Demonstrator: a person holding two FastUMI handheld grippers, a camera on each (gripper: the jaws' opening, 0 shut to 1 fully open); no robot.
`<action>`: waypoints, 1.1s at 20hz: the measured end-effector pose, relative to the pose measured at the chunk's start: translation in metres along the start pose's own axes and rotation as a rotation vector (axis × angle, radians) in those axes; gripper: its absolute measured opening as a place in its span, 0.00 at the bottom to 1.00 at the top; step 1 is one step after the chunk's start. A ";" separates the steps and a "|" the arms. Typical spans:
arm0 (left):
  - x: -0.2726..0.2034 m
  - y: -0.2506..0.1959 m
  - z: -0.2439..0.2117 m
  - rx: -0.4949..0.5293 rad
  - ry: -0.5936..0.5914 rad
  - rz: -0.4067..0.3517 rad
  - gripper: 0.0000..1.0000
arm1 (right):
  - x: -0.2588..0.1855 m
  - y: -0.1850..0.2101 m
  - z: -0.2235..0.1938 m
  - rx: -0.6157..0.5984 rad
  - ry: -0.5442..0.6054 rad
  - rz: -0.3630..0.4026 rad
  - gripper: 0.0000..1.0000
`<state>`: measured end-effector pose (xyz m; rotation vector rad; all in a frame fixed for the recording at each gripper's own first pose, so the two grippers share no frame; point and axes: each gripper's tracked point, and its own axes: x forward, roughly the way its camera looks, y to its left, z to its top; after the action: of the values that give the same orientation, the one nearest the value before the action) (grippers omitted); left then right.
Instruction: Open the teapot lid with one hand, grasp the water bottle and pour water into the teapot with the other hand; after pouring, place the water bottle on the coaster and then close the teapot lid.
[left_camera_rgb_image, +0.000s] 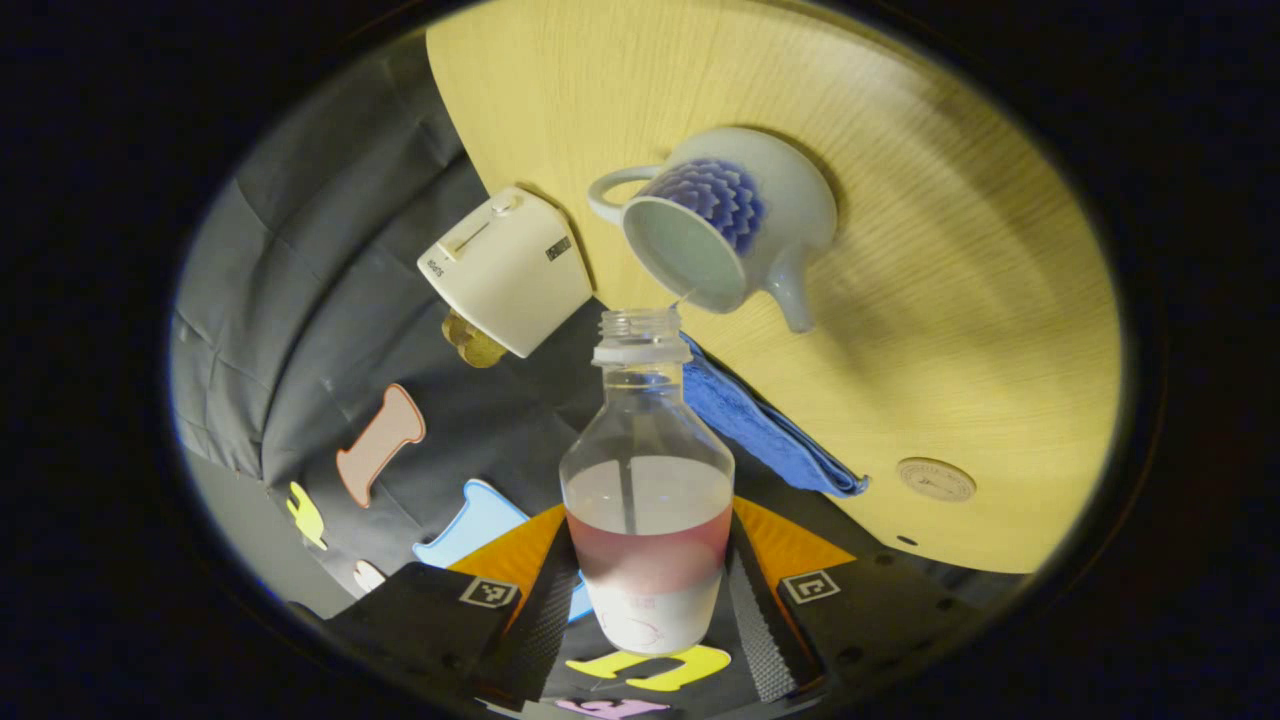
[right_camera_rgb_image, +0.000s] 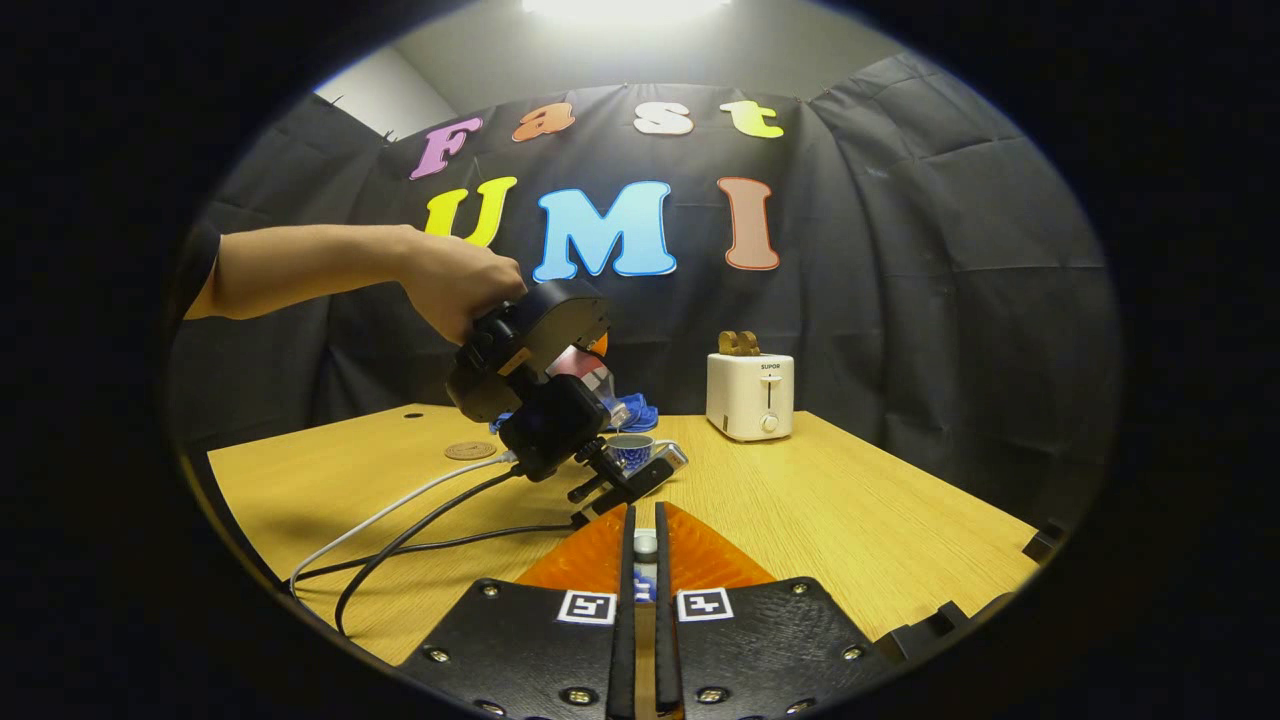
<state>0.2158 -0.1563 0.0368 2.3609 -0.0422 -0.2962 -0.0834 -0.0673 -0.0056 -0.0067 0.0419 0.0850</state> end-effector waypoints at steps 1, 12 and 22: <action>0.001 0.000 0.000 -0.006 -0.004 -0.001 0.87 | -0.001 0.000 0.000 0.001 0.001 0.001 0.08; 0.013 -0.033 0.017 -0.245 -0.100 -0.030 0.72 | -0.001 -0.006 0.002 0.004 -0.009 -0.017 0.08; -0.029 -0.037 -0.014 -1.045 -0.204 0.161 0.88 | 0.008 -0.002 0.013 -0.026 -0.023 -0.010 0.08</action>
<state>0.1886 -0.1171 0.0267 1.2800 -0.1369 -0.3628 -0.0745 -0.0681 0.0075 -0.0314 0.0176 0.0752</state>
